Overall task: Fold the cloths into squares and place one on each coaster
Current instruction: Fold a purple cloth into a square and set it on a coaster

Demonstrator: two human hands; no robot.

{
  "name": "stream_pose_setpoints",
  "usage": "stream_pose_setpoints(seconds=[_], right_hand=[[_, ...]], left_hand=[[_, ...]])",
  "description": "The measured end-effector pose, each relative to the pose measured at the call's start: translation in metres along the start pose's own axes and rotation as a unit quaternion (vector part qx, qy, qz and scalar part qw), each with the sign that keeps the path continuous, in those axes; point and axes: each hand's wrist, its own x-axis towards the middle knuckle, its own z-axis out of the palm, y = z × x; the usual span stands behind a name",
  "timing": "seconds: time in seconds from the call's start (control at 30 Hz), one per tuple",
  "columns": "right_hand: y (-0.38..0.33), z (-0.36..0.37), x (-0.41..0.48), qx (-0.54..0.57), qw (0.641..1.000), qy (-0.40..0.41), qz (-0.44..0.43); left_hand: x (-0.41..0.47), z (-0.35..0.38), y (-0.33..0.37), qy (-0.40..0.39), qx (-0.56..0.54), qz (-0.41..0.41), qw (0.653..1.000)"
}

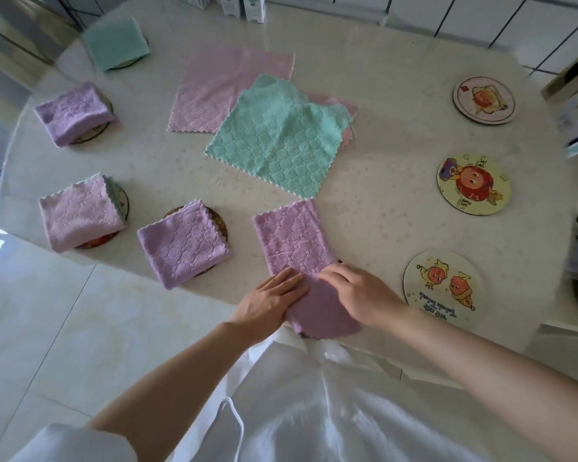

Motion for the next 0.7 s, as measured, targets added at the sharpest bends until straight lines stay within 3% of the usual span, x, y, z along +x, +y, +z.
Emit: stream_pose_setpoints(seconds=[0.13, 0.27, 0.33, 0.5, 0.6, 0.7], right_hand=[[0.022, 0.010, -0.004, -0.102, 0.990, -0.087, -0.035], [0.032, 0.009, 0.001, -0.135, 0.983, -0.114, -0.060], [0.035, 0.007, 0.003, -0.125, 0.984, -0.112, -0.052], [0.037, -0.001, 0.009, 0.059, 0.991, -0.113, 0.027], [0.030, -0.017, 0.025, 0.177, 0.971, -0.120, 0.111], [0.029, -0.021, 0.046, 0.216, 0.948, -0.116, 0.201]], left_hand=[[-0.010, -0.004, -0.009, -0.007, -0.009, 0.012, 1.000], [-0.006, -0.004, -0.008, 0.000, -0.021, 0.003, 1.000], [-0.004, -0.006, -0.008, 0.003, -0.078, -0.027, 0.997], [0.007, -0.029, -0.005, -0.023, -0.219, -0.180, 0.959], [0.025, -0.043, -0.008, -0.038, -0.277, -0.295, 0.914], [0.043, -0.053, -0.020, -0.027, -0.366, -0.370, 0.853]])
